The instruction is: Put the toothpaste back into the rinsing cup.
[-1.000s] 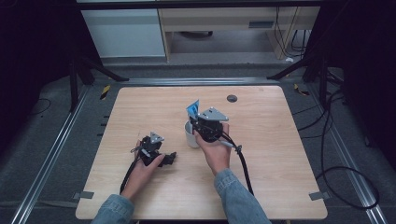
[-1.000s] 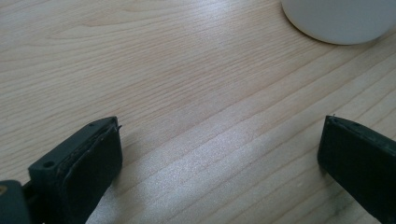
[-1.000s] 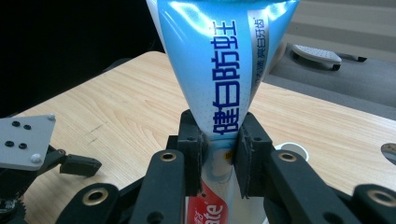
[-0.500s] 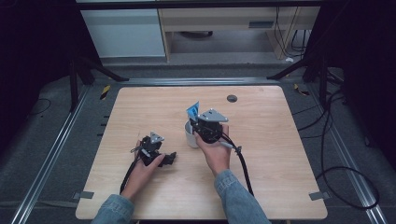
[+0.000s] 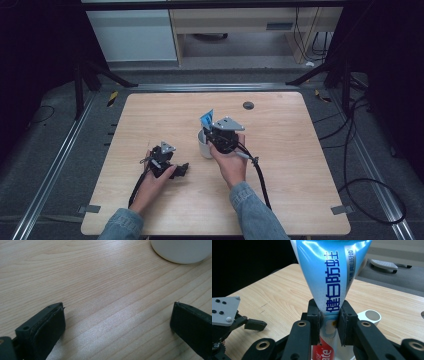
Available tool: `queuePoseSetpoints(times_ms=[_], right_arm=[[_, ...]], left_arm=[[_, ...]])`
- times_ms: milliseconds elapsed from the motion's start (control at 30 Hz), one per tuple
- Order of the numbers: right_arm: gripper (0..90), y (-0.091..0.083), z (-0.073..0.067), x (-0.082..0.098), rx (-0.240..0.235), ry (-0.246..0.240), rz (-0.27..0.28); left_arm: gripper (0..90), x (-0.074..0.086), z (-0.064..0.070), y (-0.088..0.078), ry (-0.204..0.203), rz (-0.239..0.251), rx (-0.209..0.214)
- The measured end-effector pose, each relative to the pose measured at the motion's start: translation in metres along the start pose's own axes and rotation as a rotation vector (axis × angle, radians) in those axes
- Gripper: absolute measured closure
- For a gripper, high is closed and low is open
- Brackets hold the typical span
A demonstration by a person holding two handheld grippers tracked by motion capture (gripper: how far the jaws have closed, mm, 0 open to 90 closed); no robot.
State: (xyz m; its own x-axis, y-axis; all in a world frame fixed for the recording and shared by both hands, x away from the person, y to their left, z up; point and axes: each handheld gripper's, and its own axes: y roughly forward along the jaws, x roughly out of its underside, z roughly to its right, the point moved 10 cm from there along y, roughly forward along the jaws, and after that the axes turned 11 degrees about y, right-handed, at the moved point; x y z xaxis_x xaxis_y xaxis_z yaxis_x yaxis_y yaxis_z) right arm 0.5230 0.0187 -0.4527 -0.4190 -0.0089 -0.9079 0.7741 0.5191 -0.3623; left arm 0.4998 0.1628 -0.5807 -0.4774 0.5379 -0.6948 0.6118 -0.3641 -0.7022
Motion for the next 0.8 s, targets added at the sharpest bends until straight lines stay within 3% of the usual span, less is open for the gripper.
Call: queuePoseSetpoints(times_ms=[300,800], right_arm=[[74.0,0.001,0.003,-0.001,-0.005,0.013,-0.001],[73.4,0.004,0.017,-0.004,-0.013,0.096,-0.015]], left_arm=[[0.0,0.000,0.000,0.000,0.000,0.000,0.000],[0.0,0.000,0.000,0.000,0.002,-0.001,0.001]])
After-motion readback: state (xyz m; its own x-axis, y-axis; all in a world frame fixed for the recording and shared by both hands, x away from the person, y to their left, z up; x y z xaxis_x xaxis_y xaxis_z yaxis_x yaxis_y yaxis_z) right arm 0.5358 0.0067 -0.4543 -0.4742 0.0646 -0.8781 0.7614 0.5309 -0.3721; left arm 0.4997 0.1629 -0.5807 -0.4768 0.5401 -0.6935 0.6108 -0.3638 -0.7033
